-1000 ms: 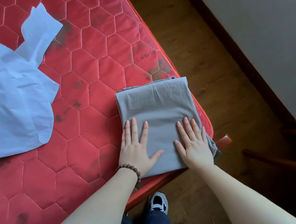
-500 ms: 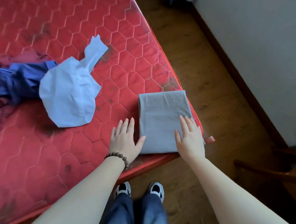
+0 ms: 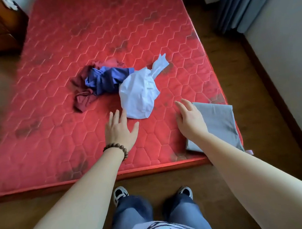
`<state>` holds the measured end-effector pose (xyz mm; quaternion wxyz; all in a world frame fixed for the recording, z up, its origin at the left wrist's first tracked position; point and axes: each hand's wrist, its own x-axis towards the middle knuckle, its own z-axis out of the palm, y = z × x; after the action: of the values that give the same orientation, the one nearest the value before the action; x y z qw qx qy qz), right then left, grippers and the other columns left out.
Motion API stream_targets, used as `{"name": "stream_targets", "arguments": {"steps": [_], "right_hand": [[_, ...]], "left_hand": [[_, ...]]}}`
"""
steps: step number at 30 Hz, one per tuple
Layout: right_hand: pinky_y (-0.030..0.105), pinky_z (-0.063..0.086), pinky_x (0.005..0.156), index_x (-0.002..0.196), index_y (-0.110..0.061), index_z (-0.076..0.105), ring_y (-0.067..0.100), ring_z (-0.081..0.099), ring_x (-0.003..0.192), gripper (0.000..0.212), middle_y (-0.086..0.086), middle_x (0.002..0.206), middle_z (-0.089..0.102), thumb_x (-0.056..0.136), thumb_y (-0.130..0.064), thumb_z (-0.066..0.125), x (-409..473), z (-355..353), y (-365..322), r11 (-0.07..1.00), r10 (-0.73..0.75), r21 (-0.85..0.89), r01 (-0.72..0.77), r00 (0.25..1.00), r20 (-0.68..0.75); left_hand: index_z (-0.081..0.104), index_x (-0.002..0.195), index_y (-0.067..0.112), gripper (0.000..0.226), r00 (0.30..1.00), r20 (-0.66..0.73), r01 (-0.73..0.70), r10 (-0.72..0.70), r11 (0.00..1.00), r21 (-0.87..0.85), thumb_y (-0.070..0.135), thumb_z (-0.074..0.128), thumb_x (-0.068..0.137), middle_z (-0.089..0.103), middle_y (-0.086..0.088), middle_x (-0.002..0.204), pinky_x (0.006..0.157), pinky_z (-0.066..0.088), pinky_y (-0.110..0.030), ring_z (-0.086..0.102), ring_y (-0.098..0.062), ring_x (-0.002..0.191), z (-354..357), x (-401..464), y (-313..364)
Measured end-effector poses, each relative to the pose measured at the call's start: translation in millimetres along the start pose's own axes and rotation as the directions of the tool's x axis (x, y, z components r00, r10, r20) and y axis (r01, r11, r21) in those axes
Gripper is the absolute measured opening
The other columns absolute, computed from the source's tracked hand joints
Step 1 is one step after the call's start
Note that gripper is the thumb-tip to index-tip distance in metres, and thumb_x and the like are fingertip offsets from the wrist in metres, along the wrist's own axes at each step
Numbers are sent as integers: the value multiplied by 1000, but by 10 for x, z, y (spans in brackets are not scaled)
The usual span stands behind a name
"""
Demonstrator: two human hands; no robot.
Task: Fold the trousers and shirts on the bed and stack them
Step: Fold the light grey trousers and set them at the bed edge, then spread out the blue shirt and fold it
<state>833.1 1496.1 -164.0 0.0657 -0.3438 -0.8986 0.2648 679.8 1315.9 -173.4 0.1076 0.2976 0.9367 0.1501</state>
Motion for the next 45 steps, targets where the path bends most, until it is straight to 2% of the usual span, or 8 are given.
{"name": "stream_targets", "arguments": {"steps": [5,12,21,30,37,41,43,45], "right_hand": [[43,28,111,143,-14,42,32,32,138,46,12,151,33,97,-17,45,167,454,-734,999,-37,-38,39,998,52],[42,27,110,143,-17,42,31,31,138,46,12,153,31,98,-22,47,412,1108,-1647,997,16,-71,-11,998,64],[43,31,109,143,-21,41,31,33,137,46,7,155,29,98,-26,47,939,1407,-2058,992,25,-125,-14,996,89],[42,22,114,145,-24,36,29,24,141,52,5,156,24,96,-33,48,2124,2322,-1670,976,-10,-209,55,978,207],[57,-3,116,149,-32,25,28,-9,148,74,5,162,-3,86,-50,58,3539,3509,-1461,817,-236,-458,349,929,286],[65,-1,112,151,-40,7,32,-14,146,90,6,160,-15,82,-53,63,4229,4010,-1287,764,-226,-537,358,927,298],[65,8,111,149,-44,-6,34,-8,146,99,5,159,-18,81,-54,65,4420,4229,-1200,801,-162,-509,316,932,324],[60,16,112,149,-45,-7,34,4,146,96,5,161,-11,84,-52,63,4527,4438,-1116,846,-91,-454,278,916,391]], "left_hand": [[26,151,18,69,999,-30,41,-42,999,-21,48,49,93,25,-10,157,119,14,-41,11,-28,147,-341,172,-747],[26,151,20,69,999,3,41,-41,999,-19,49,48,93,25,-9,157,118,16,-41,12,-27,147,-697,550,-1750],[26,151,21,68,1000,8,-4,4,998,-57,50,47,93,24,-9,158,118,16,-42,12,-26,147,-817,1241,-2157],[30,150,15,71,999,28,-33,32,999,39,49,51,91,30,-14,154,116,19,-43,20,-30,145,-10,2410,-2544],[18,153,19,87,995,71,57,-72,980,190,64,49,85,14,-15,159,117,18,-45,11,-30,147,1095,3413,-3266],[2,154,24,100,991,44,116,-128,969,218,71,50,80,-7,-13,160,117,13,-48,-1,-34,147,1629,3921,-3589],[0,154,26,98,990,72,104,-121,972,210,68,51,81,-8,-10,161,117,13,-48,0,-33,148,1844,4109,-3695],[10,153,29,83,989,107,80,-101,980,182,59,51,87,3,-5,162,117,12,-48,6,-32,147,2046,4235,-3760]]}}
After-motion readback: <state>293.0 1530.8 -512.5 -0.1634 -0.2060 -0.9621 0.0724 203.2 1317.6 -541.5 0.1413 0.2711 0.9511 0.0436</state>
